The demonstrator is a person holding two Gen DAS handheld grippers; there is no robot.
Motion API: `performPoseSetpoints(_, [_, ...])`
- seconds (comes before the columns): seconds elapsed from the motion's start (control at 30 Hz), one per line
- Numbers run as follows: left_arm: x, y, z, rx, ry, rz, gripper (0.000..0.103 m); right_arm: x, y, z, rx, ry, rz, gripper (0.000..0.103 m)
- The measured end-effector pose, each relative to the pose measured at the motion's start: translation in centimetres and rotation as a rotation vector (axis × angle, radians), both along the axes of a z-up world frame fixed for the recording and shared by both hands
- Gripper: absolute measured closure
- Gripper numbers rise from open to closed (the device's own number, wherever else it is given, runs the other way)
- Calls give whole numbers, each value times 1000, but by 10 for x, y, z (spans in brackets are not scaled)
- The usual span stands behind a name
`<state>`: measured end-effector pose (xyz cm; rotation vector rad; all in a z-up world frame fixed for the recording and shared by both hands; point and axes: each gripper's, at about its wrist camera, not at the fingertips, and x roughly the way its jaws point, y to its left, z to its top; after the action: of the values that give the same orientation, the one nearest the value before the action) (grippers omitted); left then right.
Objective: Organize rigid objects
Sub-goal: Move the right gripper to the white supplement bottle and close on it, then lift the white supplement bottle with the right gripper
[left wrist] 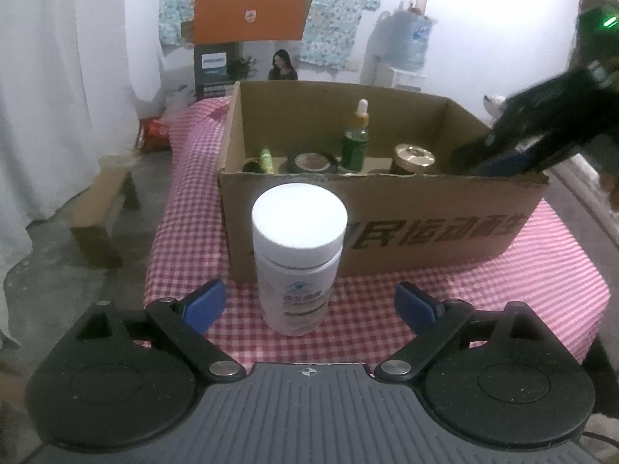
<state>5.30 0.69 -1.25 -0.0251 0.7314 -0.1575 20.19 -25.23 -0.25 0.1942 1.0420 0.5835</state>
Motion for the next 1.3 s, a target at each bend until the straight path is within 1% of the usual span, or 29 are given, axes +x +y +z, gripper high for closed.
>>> performPoseSetpoints(0.1, [1, -2, -1, 8, 7, -1, 8, -26, 9, 22, 37, -99, 22, 27])
performPoseSetpoints(0.2, [5, -2, -3, 28, 20, 3, 8, -51, 20, 40, 90, -159, 63, 25])
performPoseSetpoints(0.33, [9, -5, -5, 59, 27, 11, 9, -73, 34, 44, 183, -149, 116, 12])
performPoseSetpoints(0.43, [13, -7, -7, 75, 39, 19, 9, -77, 48, 32, 232, -113, 121, 11])
performPoseSetpoints(0.53, [16, -9, -9, 92, 43, 28, 10, -74, 57, 13, 262, -46, 92, 11])
performPoseSetpoints(0.57, [17, -10, -9, 101, 42, 30, 12, -71, 59, 7, 275, -26, 82, 12])
performPoseSetpoints(0.63, [19, -11, -10, 115, 42, 33, 14, -63, 64, -6, 303, 22, 64, 16])
performPoseSetpoints(0.77, [22, -11, -12, 116, 54, 36, 23, -61, 69, -20, 347, 71, 39, 22])
performPoseSetpoints(0.9, [24, -12, -12, 119, 63, 28, 31, -57, 76, -28, 364, 90, 42, 29])
performPoseSetpoints(0.97, [25, -14, -12, 121, 67, 22, 39, -55, 79, -31, 370, 100, 41, 32])
performPoseSetpoints(1.03, [25, -14, -12, 116, 70, 22, 42, -54, 81, -33, 373, 105, 42, 37])
performPoseSetpoints(1.1, [25, -15, -11, 121, 65, 24, 47, -51, 81, -34, 377, 108, 43, 40])
performPoseSetpoints(1.13, [25, -15, -10, 122, 63, 24, 51, -50, 81, -34, 380, 108, 41, 42])
performPoseSetpoints(1.3, [24, -15, -10, 99, 67, 31, 51, -49, 79, -35, 390, 107, 39, 45])
